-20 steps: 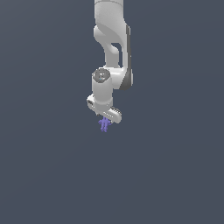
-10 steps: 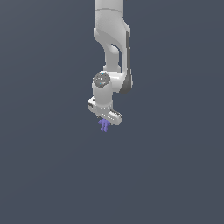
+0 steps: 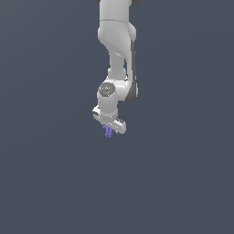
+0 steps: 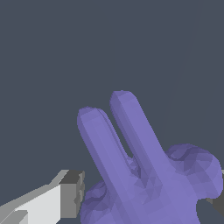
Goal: Pick up the object and move it to a goal position.
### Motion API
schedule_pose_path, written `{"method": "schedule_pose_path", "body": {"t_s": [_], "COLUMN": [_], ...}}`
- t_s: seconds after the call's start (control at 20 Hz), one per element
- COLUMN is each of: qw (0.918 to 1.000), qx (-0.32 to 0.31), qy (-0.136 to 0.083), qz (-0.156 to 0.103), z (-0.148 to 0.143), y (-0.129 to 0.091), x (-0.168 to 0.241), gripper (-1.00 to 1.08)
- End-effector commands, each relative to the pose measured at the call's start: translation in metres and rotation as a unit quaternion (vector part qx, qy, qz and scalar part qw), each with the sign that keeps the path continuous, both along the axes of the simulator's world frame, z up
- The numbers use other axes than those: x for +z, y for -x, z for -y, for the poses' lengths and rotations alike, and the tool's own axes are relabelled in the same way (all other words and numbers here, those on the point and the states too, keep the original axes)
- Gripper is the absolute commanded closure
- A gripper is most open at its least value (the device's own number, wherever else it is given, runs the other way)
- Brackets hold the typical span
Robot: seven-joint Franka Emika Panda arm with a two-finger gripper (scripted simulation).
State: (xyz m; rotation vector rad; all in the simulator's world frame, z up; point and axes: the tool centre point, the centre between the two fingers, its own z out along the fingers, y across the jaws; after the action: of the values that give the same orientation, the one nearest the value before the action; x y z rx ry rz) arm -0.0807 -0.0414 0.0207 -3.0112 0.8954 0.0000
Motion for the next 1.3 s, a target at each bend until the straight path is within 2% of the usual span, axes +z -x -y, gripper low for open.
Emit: {"method": "schedule_pose_path", "body": {"t_s": [0.0, 0.7, 1.25], "qw": [1.0, 1.0, 1.0], "qx": [0.0, 0.0, 0.0], "qy": [0.0, 0.0, 0.0], "qz": [0.0, 0.001, 0.0], "z": [0.0, 0.0, 0.006], "y": [0.0, -0.003, -0.024], "x": [-0.001, 0.007, 0.067], "gripper": [1.08, 1.08, 1.08]}}
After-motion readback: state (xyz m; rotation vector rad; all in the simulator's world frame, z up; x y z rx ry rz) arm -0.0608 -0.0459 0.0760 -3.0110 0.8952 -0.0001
